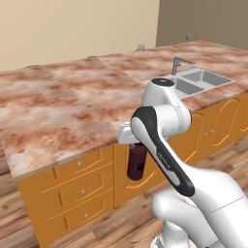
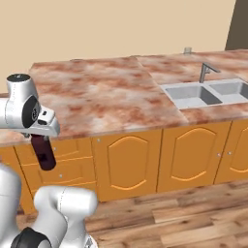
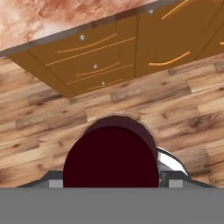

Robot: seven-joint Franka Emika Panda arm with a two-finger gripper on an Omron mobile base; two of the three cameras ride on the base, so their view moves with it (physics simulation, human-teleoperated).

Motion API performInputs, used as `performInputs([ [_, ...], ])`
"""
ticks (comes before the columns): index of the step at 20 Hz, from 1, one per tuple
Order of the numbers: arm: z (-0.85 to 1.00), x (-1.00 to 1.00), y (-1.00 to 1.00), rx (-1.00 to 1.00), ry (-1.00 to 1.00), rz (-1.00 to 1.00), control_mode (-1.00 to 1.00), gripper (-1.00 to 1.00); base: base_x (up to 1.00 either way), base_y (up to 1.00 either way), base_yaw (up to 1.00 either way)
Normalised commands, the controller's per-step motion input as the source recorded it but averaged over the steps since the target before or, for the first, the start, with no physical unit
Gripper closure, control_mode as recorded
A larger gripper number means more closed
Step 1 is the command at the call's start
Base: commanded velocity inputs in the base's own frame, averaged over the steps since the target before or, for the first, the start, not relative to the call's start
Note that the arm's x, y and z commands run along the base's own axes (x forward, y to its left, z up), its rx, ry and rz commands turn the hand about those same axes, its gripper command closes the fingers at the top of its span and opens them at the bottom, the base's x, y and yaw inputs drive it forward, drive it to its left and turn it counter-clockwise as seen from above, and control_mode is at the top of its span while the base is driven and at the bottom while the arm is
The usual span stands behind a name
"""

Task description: There is a wine glass and glass cup on the dining counter. Place the wine bottle next to the wine glass and the juice bottle next to the glass cup.

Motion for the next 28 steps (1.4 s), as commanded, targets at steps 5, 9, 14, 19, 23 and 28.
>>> performInputs([
  [5,0.00,0.00,0.00,0.00,0.00,0.00,1.00,1.00,0.12,0.84,0.00],
  [9,0.00,0.00,0.00,0.00,0.00,0.00,1.00,1.00,0.16,0.85,0.00],
  [14,0.00,0.00,0.00,0.00,0.00,0.00,1.00,1.00,0.20,0.84,-0.01],
  [19,0.00,0.00,0.00,0.00,0.00,0.00,1.00,1.00,0.21,0.84,-0.02],
  [23,0.00,0.00,0.00,0.00,0.00,0.00,1.00,1.00,0.25,0.81,-0.04],
  [28,0.00,0.00,0.00,0.00,0.00,0.00,1.00,1.00,0.25,0.84,-0.06],
])
